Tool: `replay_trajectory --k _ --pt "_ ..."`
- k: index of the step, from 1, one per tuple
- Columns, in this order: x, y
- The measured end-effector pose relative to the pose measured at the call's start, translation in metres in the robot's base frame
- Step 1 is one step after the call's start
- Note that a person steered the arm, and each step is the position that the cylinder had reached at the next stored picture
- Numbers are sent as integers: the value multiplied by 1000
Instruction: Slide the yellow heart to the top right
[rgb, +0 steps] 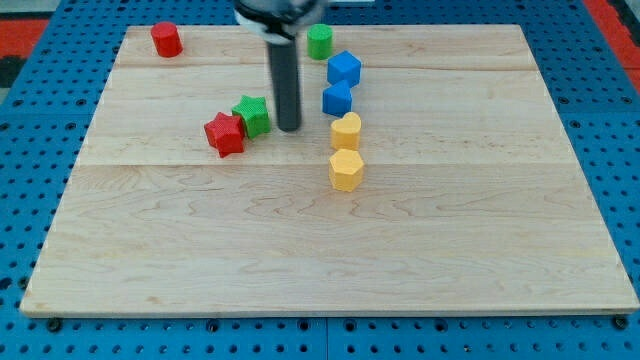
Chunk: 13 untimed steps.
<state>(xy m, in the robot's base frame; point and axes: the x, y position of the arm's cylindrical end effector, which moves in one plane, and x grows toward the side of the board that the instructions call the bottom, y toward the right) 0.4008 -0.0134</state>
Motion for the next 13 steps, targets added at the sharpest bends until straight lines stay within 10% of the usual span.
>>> replay_trajectory --k 1,5,13 --pt "30 30" --pt "-96 182" --pt "-170 121"
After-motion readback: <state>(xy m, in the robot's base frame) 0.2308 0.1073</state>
